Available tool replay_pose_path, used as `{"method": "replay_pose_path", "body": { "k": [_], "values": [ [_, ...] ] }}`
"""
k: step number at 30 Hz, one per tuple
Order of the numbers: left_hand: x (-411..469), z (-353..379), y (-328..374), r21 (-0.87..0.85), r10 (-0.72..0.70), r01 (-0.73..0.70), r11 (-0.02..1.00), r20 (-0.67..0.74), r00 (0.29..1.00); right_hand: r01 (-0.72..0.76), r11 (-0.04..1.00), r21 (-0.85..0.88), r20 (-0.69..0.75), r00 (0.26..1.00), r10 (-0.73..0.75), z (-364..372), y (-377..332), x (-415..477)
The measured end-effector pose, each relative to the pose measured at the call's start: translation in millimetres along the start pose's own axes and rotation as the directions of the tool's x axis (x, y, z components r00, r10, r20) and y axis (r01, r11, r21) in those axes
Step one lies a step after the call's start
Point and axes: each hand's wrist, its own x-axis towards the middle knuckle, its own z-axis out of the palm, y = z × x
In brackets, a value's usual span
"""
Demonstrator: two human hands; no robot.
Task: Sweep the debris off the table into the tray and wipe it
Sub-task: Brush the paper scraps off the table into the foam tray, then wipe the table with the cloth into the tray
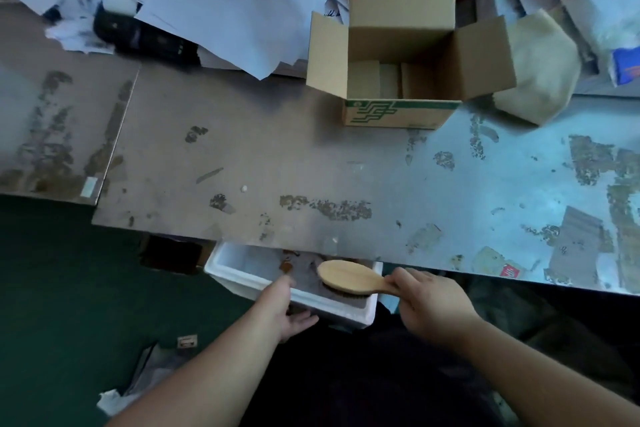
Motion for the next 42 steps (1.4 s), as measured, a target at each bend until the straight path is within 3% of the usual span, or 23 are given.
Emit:
{"method": "replay_pose_path", "body": {
  "k": [5, 10, 14, 20, 24, 26, 28, 31, 36, 38, 42],
  "values": [
    [0, 9, -12, -0.078, -0.013, 0.013, 0.997, -0.001, 1.000, 0.168, 0.983, -0.073, -0.032, 0.985, -0.170, -12, 30, -6],
    [1, 20, -21, -0.072, -0.001, 0.000, 0.997, -0.022, 1.000, 0.160, 0.976, -0.150, 0.260, 0.958, -0.117, -20, 59, -5],
    [3, 26, -31, -0.079, 0.003, -0.003, 0.997, 0.004, 1.000, 0.200, 0.973, -0.116, 0.184, 0.967, -0.176, -20, 62, -5],
    [2, 26, -37, -0.089, -0.005, 0.005, 0.996, 0.002, 1.000, 0.260, 0.959, -0.116, 0.220, 0.948, -0.231, -18, 59, 0],
    [3, 26, -37, -0.076, -0.021, 0.022, 0.997, 0.016, 1.000, 0.091, 0.996, 0.007, 0.345, 0.934, -0.088, -17, 58, -2],
    [2, 30, -37, -0.092, -0.019, 0.021, 0.996, 0.019, 1.000, -0.047, 0.976, 0.210, 0.256, 0.967, -0.009, -21, 56, -4],
    [2, 33, -36, -0.099, -0.022, 0.023, 0.995, 0.015, 1.000, -0.200, 0.875, 0.440, 0.181, 0.975, 0.132, -29, 54, -6],
    [4, 35, -36, -0.107, -0.036, 0.039, 0.994, 0.029, 0.999, -0.421, 0.521, 0.742, 0.241, 0.894, 0.379, -40, 58, -8],
    [10, 45, -34, -0.080, -0.020, 0.022, 0.997, 0.023, 1.000, -0.444, 0.145, 0.884, 0.211, 0.657, 0.724, -50, 96, -12],
    [8, 50, -34, -0.069, -0.012, 0.015, 0.997, 0.035, 0.999, -0.415, 0.093, 0.905, 0.175, 0.563, 0.807, -56, 114, -18],
    [7, 61, -33, -0.037, -0.009, 0.010, 0.999, 0.029, 1.000, -0.452, 0.191, 0.871, 0.043, 0.459, 0.887, -61, 143, -33]
  ]
}}
